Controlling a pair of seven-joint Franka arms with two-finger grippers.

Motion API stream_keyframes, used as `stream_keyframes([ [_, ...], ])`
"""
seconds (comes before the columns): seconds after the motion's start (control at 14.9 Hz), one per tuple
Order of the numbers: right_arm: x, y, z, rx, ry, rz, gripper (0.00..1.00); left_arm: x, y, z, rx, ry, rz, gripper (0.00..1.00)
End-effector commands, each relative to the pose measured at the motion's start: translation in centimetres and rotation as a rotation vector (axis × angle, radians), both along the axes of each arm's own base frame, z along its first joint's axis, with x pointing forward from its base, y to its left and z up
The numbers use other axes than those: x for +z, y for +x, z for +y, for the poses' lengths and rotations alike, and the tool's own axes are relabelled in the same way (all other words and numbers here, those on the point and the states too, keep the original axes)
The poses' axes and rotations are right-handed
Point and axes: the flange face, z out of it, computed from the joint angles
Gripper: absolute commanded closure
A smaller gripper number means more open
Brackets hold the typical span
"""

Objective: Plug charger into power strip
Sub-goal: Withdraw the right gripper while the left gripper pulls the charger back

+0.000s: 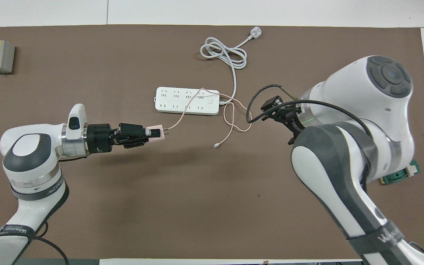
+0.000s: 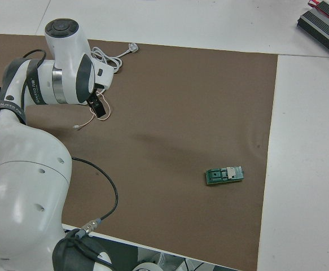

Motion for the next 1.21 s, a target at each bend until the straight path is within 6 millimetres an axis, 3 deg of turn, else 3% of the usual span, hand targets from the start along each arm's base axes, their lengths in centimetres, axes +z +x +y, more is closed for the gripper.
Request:
stream_keyframes([
  [0.0,3.8,-0.6,-5.4,0.054,-0.017,-0.059,0.00,3.4,0.6,2.4,0.022,0.117,0.088,1.00],
  [0.27,8.1,-2.0,-12.5,0.231,-0.031,-0.120,0.00,8.6,3.0,4.8,-0.006,0.368,0.178,1.00],
  [0.47,9.1,-2.4,-16.4,0.368,-0.032,-0.127,0.00,12.8,4.4,6.3,-0.046,0.529,0.171,1.00],
  [0.81,9.9,-3.5,-18.4,0.551,-0.081,-0.108,0.00,17.5,5.2,7.1,-0.063,0.757,0.182,1.00],
  [1.01,11.9,-2.2,-19.2,0.590,-0.146,-0.097,0.00,20.1,5.2,7.5,-0.063,0.879,0.184,1.00],
  [1.14,13.1,-1.3,-20.0,0.689,-0.151,-0.118,0.00,21.6,5.3,6.7,-0.066,0.951,0.180,1.00],
])
